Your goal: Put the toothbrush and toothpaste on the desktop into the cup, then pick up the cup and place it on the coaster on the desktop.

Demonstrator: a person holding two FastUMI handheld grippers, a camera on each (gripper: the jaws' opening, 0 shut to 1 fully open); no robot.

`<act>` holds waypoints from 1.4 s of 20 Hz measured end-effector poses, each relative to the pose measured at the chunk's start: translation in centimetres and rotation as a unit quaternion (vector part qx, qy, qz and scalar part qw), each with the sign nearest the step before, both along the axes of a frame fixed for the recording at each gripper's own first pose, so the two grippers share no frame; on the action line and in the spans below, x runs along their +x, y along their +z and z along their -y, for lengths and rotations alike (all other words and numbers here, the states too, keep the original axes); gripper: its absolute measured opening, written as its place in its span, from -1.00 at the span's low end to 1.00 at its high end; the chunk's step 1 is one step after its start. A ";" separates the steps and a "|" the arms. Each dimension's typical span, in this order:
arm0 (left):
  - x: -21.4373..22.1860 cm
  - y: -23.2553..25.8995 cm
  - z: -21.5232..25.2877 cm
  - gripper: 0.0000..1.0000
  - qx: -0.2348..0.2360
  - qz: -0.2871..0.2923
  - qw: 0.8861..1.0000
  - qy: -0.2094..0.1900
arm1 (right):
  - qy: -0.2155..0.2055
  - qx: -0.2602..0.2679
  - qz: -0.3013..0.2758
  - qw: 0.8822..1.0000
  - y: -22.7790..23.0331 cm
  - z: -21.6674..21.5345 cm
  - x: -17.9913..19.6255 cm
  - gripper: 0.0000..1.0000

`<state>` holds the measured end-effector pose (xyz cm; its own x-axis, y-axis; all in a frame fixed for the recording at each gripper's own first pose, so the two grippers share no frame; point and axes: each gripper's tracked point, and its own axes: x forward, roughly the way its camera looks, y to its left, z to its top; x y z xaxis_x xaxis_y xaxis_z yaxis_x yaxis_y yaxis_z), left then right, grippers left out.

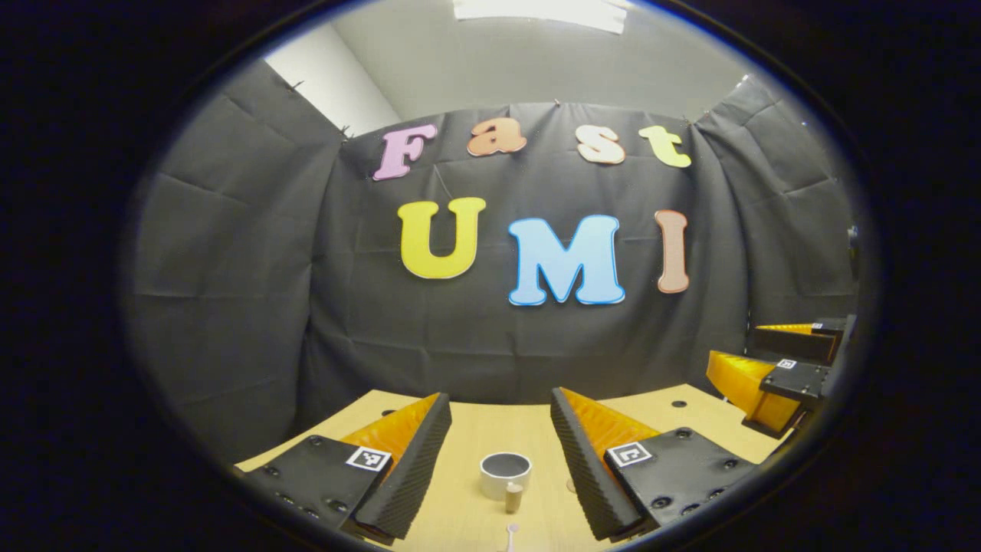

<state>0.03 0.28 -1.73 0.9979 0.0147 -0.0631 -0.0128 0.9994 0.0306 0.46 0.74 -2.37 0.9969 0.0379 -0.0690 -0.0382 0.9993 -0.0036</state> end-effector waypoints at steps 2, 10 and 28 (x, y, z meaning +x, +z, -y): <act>0.2 -1.3 0.4 0.74 0.006 -0.022 1.000 -0.008 | -0.001 0.000 -0.022 1.000 -1.2 0.1 -0.1 0.87; -0.1 -7.7 2.5 0.90 0.006 -0.130 0.990 -0.049 | 0.023 0.040 -0.179 0.983 -9.1 -1.2 -1.7 0.87; -4.9 -26.4 2.7 0.71 -0.041 -0.490 0.870 -0.038 | 0.055 0.082 -0.512 0.853 -25.1 -3.5 -6.6 0.93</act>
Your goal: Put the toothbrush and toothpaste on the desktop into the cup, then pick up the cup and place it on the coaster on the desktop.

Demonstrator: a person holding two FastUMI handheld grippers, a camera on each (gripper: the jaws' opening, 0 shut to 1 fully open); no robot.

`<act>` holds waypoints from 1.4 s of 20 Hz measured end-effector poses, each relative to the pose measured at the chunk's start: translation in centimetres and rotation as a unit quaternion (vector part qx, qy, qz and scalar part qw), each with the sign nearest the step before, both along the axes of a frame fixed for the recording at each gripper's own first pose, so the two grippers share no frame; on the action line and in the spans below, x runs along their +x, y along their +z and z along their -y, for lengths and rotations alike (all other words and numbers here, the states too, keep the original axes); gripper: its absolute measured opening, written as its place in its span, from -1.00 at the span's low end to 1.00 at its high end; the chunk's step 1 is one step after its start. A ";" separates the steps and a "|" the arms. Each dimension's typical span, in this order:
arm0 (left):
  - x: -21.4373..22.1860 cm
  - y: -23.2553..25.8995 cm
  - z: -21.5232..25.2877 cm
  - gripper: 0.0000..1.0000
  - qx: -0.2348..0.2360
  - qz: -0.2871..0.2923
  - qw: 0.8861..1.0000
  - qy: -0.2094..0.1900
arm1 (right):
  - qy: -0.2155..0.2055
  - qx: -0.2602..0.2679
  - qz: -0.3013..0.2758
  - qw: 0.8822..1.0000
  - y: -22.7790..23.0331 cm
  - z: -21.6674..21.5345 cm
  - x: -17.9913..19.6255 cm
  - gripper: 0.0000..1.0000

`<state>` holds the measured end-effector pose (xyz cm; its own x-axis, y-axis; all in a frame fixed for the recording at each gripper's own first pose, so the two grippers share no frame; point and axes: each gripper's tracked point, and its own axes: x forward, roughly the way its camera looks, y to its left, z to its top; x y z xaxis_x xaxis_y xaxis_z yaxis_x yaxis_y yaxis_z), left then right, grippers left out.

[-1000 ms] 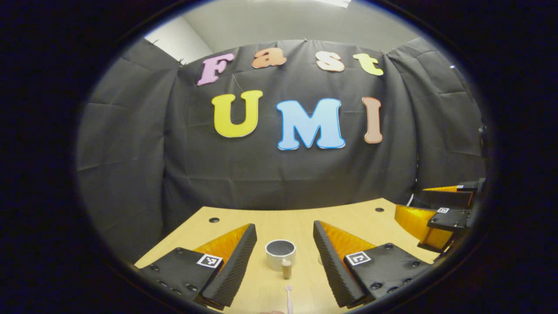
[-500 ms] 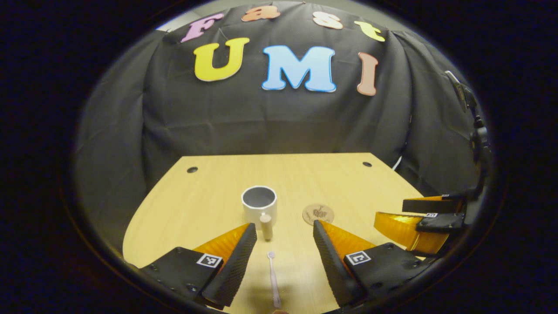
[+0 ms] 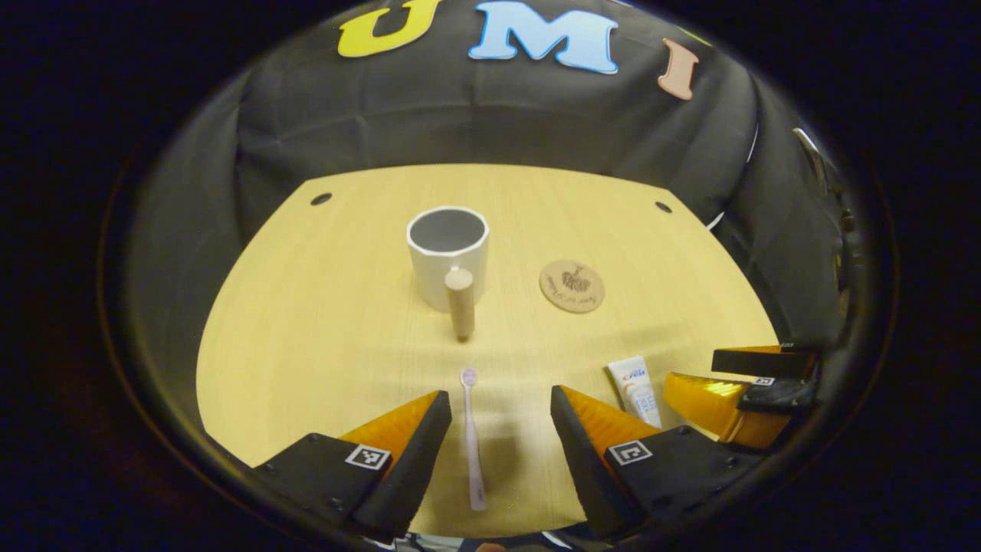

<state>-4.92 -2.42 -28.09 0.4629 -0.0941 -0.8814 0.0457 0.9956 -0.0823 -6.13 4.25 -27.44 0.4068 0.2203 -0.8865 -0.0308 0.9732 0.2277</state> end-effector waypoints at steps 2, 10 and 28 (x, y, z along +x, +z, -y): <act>-1.2 -1.4 -0.3 0.77 0.004 -0.051 0.999 -0.001 | 0.006 0.002 -0.030 1.000 -1.4 -0.5 -0.4 0.93; -3.0 -4.6 -2.0 0.79 0.036 -0.163 0.986 -0.021 | 0.032 -0.007 -0.113 0.993 -4.9 -1.8 -1.6 0.93; -3.9 -6.5 -2.8 0.07 0.054 -0.199 0.978 -0.011 | 0.046 -0.042 -0.160 0.985 -7.3 -0.7 -2.9 0.22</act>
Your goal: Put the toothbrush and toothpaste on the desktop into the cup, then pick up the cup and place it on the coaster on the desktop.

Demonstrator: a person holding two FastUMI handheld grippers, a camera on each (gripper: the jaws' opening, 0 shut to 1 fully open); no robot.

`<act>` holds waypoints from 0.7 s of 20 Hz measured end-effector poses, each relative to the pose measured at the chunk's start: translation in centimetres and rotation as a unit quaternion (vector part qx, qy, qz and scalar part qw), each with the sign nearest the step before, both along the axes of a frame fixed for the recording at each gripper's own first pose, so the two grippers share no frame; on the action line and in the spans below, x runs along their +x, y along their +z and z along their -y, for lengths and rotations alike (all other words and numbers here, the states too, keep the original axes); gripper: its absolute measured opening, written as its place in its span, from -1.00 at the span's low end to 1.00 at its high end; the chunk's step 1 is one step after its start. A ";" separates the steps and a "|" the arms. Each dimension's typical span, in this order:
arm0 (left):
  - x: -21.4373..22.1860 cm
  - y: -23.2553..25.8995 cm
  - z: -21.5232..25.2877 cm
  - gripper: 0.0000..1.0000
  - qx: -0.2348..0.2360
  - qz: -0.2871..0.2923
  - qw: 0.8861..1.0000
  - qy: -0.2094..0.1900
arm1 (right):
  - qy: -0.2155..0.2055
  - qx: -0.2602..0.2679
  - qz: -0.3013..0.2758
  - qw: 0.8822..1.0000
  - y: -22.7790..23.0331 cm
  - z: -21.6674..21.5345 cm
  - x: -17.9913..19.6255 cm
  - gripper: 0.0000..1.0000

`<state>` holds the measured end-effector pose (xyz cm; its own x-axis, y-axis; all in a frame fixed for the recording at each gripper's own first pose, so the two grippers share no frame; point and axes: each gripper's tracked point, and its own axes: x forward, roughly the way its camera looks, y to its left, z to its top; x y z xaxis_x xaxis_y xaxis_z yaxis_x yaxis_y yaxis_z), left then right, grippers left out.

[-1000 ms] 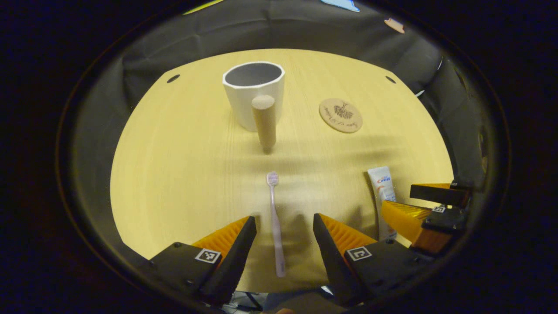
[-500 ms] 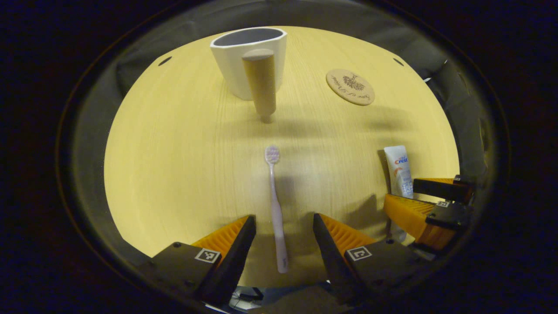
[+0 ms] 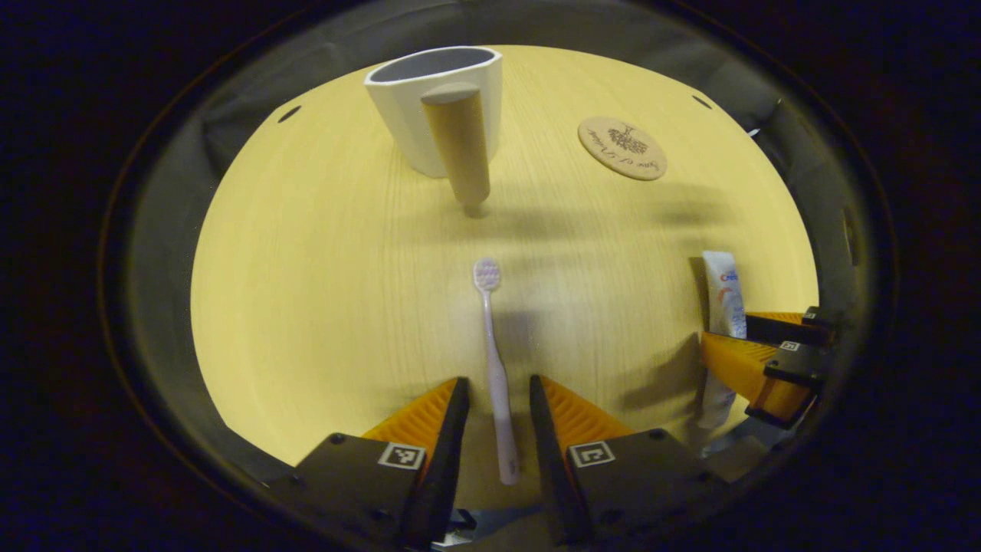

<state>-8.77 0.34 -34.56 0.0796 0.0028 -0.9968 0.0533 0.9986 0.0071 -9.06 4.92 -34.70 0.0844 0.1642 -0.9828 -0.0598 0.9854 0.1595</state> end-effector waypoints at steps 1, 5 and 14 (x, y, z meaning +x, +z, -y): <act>0.2 0.0 -0.4 0.05 0.003 0.007 1.000 0.000 | -0.019 0.009 0.000 1.000 -0.2 -0.2 -0.1 0.21; 0.3 0.2 -0.4 -0.67 -0.006 0.028 1.000 0.001 | -0.025 0.030 0.012 0.999 0.2 -0.1 -0.3 -0.50; 1.1 1.4 -0.4 -0.81 -0.050 0.120 0.991 -0.036 | -0.038 0.090 0.077 0.992 1.5 -0.6 1.0 -0.69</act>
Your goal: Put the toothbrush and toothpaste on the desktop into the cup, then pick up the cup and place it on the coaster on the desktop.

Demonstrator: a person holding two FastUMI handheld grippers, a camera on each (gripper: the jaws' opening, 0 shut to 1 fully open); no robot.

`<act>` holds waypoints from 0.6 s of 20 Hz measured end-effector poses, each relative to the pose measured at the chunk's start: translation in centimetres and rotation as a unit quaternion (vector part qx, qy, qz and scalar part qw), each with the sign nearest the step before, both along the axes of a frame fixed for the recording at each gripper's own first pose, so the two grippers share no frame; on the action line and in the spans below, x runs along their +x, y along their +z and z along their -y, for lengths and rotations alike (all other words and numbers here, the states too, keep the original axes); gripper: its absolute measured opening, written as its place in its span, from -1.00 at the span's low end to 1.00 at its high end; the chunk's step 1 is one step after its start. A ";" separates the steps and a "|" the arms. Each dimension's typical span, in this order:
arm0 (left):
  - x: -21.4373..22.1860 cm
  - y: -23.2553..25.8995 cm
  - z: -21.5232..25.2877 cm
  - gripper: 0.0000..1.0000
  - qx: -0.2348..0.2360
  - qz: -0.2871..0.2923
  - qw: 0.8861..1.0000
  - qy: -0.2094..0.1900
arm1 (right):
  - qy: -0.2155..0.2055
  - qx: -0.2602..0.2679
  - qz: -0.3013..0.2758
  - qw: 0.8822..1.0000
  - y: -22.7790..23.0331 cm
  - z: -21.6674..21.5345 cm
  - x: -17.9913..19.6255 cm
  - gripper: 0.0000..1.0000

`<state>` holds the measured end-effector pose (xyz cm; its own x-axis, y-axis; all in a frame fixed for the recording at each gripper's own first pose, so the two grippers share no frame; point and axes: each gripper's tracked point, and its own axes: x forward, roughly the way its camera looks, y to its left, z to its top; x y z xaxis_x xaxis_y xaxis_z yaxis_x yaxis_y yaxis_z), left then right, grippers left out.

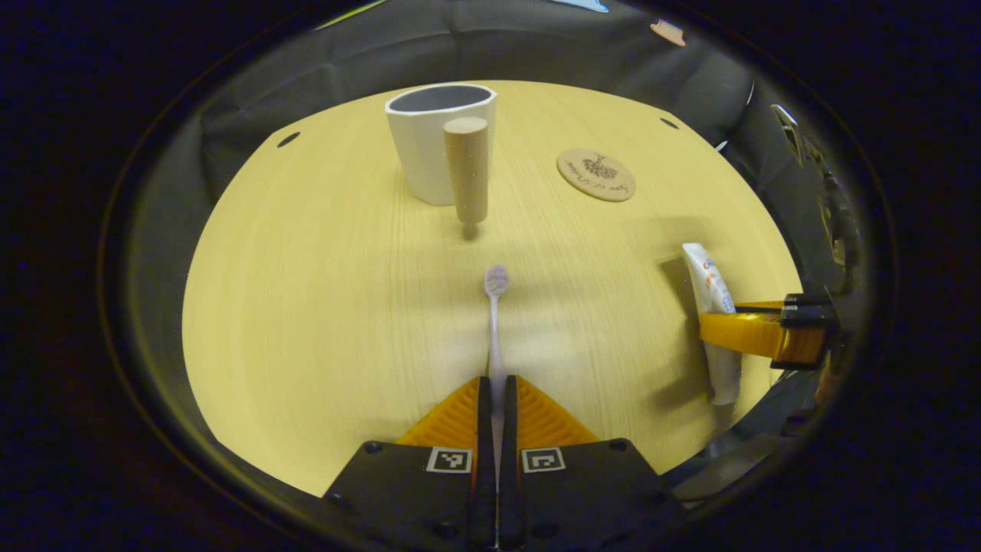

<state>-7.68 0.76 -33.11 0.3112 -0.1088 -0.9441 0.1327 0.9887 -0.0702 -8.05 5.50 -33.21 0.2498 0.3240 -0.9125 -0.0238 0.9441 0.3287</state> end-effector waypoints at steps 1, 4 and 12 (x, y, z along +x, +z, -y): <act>0.5 0.6 -0.1 -0.81 -0.004 0.016 1.000 0.006 | -0.003 0.006 0.008 1.000 0.4 -0.2 0.2 -0.69; 1.3 2.1 -1.1 -0.81 -0.018 0.052 0.998 0.028 | -0.005 0.022 0.033 0.999 2.1 -0.6 0.9 -0.70; 0.6 3.3 -3.1 -0.81 -0.044 0.145 0.986 0.073 | 0.000 0.042 0.130 0.991 7.3 -1.9 4.7 -0.70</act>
